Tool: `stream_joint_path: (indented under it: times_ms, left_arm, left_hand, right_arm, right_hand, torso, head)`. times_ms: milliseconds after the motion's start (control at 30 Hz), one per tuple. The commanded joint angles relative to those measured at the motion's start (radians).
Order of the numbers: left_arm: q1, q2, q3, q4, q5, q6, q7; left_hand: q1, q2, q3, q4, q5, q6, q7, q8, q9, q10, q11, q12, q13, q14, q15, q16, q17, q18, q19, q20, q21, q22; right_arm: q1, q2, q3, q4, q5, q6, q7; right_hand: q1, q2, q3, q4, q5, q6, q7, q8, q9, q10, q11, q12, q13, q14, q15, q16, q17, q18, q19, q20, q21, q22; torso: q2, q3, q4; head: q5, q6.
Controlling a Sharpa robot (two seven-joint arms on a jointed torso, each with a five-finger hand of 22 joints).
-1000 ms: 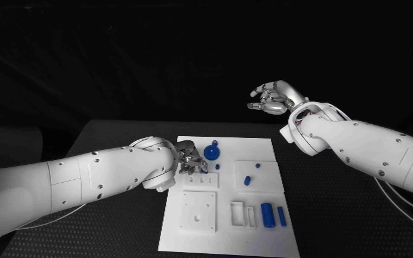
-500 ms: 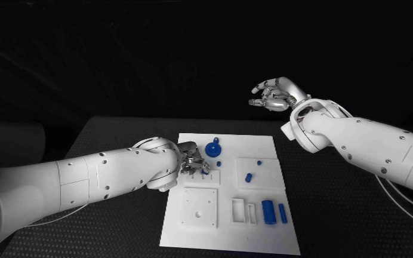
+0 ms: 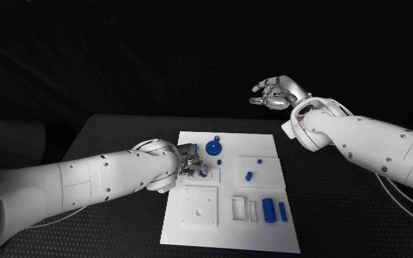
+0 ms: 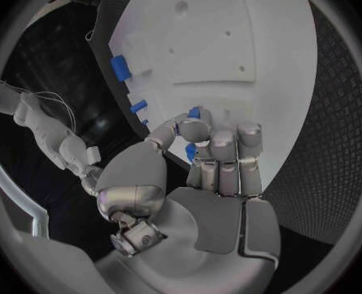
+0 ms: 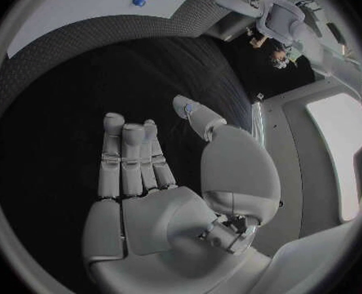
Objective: Assemble the parts on the task board
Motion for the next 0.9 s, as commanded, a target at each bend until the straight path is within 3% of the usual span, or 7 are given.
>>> stream_joint_path:
  times_ms: [33, 900]
  left_arm:
    - [-0.002, -0.001, 0.000, 0.001, -0.012, 0.019, 0.001]
    - [-0.007, -0.008, 0.000, 0.005, -0.017, 0.053, -0.003]
  left_hand:
    - [-0.002, 0.012, 0.002, 0.002, 0.003, 0.194, -0.106, 0.005, 0.262, -0.014, -0.020, 0.003, 0.002, 0.048, -0.060, 0.004, -0.001, 0.016, 0.008, -0.127, 0.004, 0.015]
    - [-0.006, 0.016, 0.004, 0.002, 0.002, 0.196, -0.106, 0.005, 0.265, -0.017, -0.020, 0.011, 0.002, 0.047, -0.060, 0.008, -0.003, 0.017, 0.008, -0.127, 0.005, 0.015]
  right_arm:
    - [0.000, 0.001, 0.001, 0.000, 0.000, 0.005, 0.009]
    - [0.000, 0.005, 0.001, -0.002, 0.002, 0.015, 0.005]
  right_hand:
    - [-0.002, 0.008, -0.007, 0.001, 0.005, -0.001, 0.008, -0.005, -0.002, -0.008, 0.000, 0.006, -0.001, -0.008, 0.002, 0.000, -0.001, 0.013, -0.004, 0.002, -0.006, 0.018]
    - [-0.004, 0.013, -0.010, 0.001, 0.019, 0.000, 0.008, -0.004, -0.003, -0.009, 0.000, 0.012, -0.009, -0.008, 0.001, 0.003, -0.004, 0.013, -0.002, 0.001, -0.007, 0.018]
  torso:
    - [0.000, -0.0005, 0.0007]
    - [-0.001, 0.0009, -0.0005]
  head:
    - [0.000, -0.001]
    - [0.001, -0.004]
